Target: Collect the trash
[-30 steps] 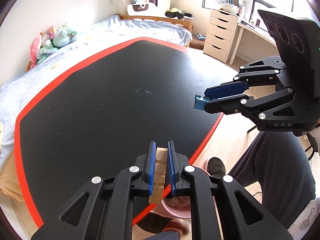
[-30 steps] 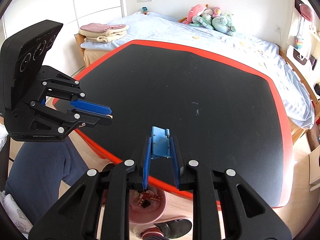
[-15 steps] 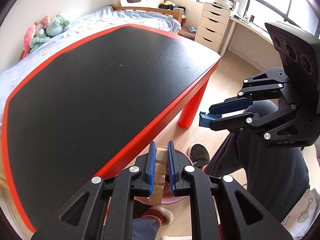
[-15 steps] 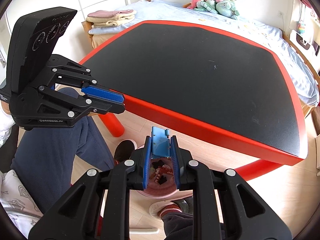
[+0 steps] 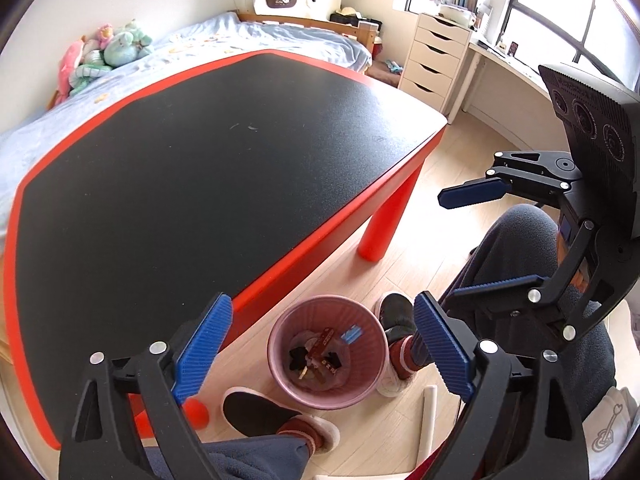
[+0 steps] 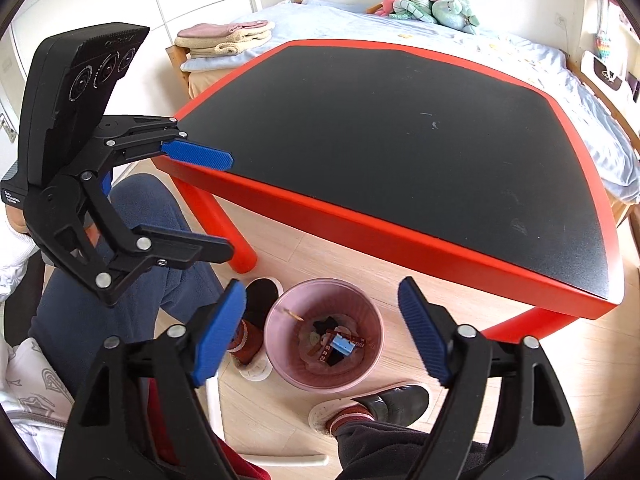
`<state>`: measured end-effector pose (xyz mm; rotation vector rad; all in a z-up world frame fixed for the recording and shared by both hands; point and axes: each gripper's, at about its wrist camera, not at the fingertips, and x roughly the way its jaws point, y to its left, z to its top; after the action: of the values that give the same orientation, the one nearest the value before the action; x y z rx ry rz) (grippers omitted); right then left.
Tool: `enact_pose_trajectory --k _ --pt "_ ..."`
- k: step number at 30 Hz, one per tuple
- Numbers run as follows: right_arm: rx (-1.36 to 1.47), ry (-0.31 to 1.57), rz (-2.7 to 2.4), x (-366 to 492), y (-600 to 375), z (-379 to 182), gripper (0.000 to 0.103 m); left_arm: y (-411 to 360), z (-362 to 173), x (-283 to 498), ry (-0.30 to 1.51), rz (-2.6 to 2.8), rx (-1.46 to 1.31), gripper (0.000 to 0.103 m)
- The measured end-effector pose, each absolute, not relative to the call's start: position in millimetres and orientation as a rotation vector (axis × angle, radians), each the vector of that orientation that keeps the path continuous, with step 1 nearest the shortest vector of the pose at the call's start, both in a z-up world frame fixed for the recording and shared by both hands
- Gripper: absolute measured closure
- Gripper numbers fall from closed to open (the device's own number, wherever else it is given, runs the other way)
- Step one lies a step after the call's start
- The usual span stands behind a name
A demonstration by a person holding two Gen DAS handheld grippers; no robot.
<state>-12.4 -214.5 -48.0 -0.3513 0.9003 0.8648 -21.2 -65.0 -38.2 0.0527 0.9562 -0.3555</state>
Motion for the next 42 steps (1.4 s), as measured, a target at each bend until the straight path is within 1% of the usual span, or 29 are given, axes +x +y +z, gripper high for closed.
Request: enact_pose_trajectory --k 3,15,22,31,42 --pt "-0.347 0.911 0.854 -12.4 -215.9 -50.7 0.012 -61.7 -39.1 -21.5 0.958 -0.338 0.042 0.008" --pt "-0.317 0.912 0.833 -13.7 -217.7 -47.4 0.008 -50.2 -33.2 -29.5 0.927 -0.282 -0.014 0.008" --pt "-0.295 0.902 0.784 -8.5 -219.1 -41.3 0.008 -41.5 -29.1 -32.8 0.910 -0.237 -0.028 0.008" --pt "-0.246 0.831 0.721 17.3 -219.6 -9.7 0.006 -19.9 -9.9 -26.1 0.851 -0.131 -0.020 0.008" --pt "-0.268 0.754 0.697 57.3 -196.1 28.4 0.004 19.1 13.4 -2.9 0.807 -0.014 -0.055 0.006"
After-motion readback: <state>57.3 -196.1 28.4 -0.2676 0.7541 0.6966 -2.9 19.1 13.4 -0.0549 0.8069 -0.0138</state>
